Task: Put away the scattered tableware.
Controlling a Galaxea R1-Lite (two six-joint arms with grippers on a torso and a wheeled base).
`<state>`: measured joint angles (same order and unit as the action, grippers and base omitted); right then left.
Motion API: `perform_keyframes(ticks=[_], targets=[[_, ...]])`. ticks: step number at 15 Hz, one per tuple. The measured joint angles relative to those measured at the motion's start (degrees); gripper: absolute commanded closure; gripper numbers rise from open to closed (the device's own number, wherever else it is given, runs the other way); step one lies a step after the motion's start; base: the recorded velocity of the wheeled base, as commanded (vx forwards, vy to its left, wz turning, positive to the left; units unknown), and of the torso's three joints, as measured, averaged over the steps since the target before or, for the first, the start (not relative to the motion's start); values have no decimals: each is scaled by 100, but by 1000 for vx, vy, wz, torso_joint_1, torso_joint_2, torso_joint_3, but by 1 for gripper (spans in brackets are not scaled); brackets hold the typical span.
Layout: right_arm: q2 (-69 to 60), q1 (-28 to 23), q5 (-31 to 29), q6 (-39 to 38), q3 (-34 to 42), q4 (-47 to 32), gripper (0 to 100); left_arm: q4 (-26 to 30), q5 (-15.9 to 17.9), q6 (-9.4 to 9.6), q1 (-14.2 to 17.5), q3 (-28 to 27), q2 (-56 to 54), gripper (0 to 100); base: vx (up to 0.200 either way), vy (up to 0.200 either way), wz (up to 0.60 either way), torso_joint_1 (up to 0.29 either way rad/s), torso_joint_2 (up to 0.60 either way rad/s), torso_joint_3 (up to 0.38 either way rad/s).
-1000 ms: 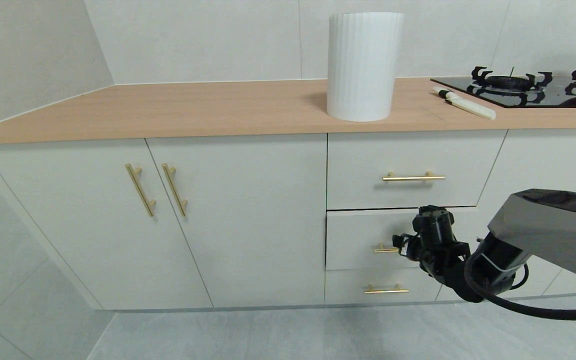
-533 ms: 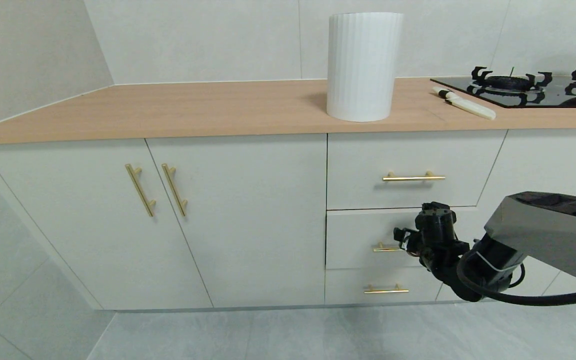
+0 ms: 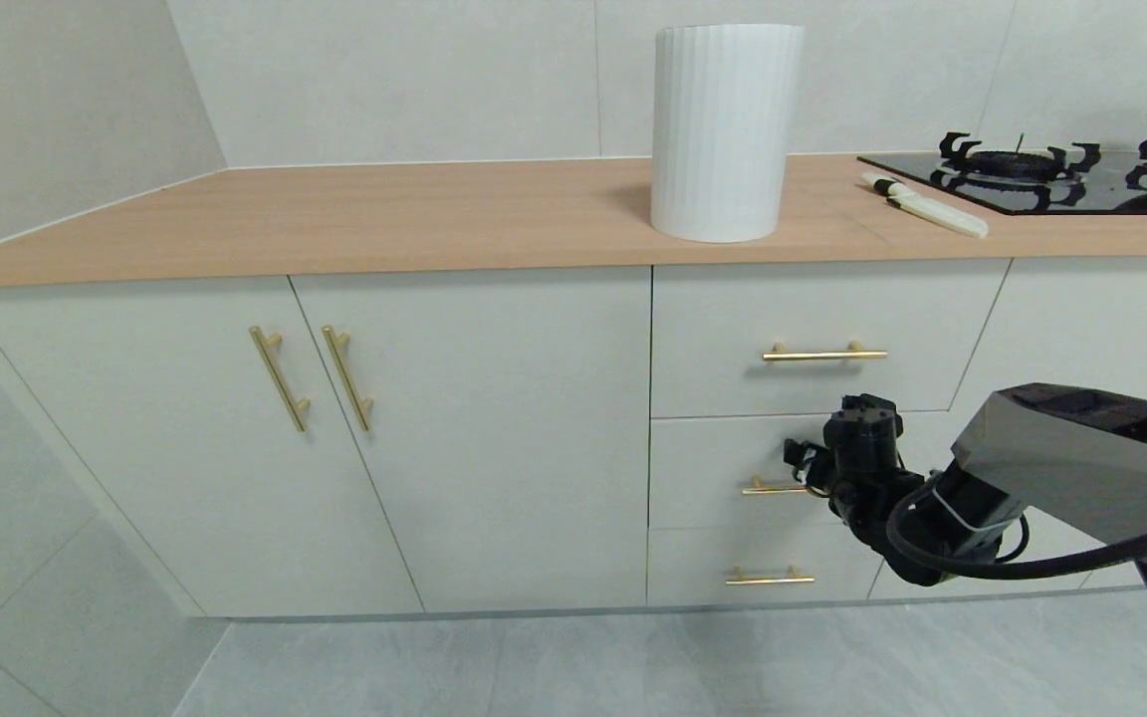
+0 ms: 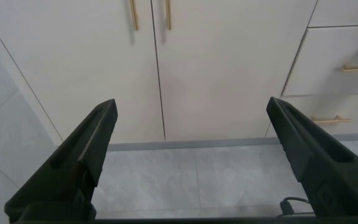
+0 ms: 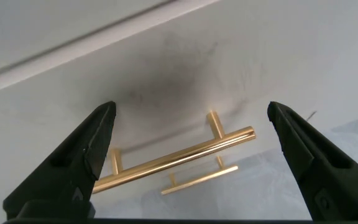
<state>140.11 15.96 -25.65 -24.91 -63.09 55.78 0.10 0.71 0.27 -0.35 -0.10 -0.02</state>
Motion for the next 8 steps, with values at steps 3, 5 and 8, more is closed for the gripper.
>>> perform_keyframes(ticks=[3, 5, 8], targets=[[110, -33, -126, -22, -201, -37, 0, 0, 0, 0, -2, 0, 0, 0, 0, 0, 0, 0, 0, 0], [129, -50, -144, -27, -224, -22, 0, 0, 0, 0, 2, 0, 0, 0, 0, 0, 0, 0, 0, 0], [118, -59, -168, -33, -221, 5, 0, 1, 0, 0, 2, 0, 0, 0, 0, 0, 0, 0, 0, 0]])
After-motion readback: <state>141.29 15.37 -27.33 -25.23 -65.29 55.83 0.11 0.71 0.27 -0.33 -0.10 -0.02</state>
